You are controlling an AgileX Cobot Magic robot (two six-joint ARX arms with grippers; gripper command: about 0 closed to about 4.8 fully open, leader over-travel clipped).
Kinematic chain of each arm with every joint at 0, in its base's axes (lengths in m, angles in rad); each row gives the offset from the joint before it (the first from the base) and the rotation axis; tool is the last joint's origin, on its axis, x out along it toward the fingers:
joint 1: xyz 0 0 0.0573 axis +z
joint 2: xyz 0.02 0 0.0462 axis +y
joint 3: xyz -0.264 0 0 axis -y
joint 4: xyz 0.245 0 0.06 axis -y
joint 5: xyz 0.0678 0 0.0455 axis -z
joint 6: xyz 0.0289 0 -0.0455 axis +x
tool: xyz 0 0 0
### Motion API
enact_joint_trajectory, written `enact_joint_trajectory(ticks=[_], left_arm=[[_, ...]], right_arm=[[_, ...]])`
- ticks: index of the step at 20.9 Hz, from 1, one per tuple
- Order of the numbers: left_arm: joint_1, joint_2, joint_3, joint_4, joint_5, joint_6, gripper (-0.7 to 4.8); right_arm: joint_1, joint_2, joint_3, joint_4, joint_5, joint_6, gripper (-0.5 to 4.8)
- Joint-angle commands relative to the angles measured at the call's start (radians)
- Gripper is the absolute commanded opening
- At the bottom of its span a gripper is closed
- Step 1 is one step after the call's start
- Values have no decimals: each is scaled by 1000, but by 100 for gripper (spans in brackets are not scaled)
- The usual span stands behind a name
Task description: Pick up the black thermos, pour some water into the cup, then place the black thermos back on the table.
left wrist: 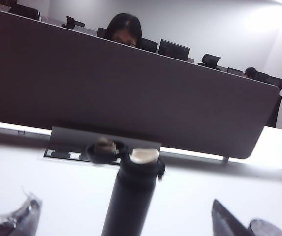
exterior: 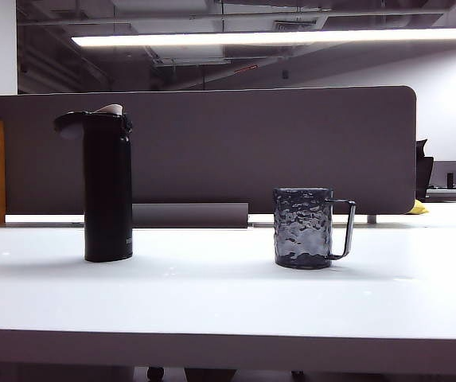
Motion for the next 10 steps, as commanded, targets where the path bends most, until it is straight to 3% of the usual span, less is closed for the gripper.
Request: enact_joint_trajectory(ticks=[1, 3, 7, 10], left_arm=[[-14, 200, 58, 166, 52, -2, 479], [-73, 335, 90, 227, 66, 8, 479], [-216, 518, 123, 232, 65, 181, 479], [-262, 599, 123, 233, 29, 274, 479]], right_arm=[[11, 105, 4, 391, -89, 147, 479], [58, 172, 8, 399, -65, 128, 479], [182, 293, 10, 389, -27, 87, 479], [282, 376, 15, 417, -6, 72, 479]])
